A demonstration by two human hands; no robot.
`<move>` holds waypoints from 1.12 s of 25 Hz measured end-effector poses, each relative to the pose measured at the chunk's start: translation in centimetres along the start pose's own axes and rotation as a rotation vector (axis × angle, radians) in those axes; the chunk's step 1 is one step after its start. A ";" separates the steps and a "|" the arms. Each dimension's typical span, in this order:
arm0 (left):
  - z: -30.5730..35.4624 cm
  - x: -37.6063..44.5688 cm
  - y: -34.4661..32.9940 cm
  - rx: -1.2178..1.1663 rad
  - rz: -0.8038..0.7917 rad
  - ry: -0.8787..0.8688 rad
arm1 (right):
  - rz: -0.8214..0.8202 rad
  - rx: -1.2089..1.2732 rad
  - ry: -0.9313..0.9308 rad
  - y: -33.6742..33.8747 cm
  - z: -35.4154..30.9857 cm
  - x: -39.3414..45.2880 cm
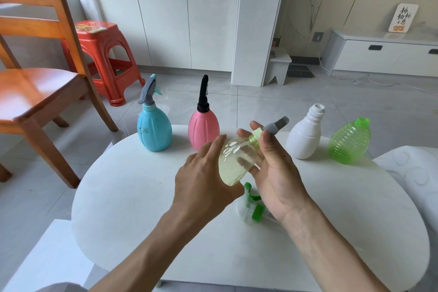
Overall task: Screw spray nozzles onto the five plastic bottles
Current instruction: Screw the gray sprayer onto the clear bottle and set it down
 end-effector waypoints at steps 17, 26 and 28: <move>-0.3 -0.1 -0.8 -0.339 -0.111 0.006 | -0.169 0.047 0.129 -1.5 -1.9 -0.1; 0.1 -0.1 -1.0 -0.342 -0.109 0.002 | -0.107 0.094 0.090 -1.4 -1.2 0.0; 0.5 -0.2 -1.0 -0.320 -0.112 -0.022 | -0.101 0.176 0.063 -1.4 -0.6 -0.1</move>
Point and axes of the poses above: each hand's wrist, its own x-axis towards the middle knuckle, its own y-axis out of the back of the hand, z = x × y, the point moved 10 cm from there along x, towards the middle knuckle, and after that the axes turned 2 degrees about -y, right-handed, at the moved point
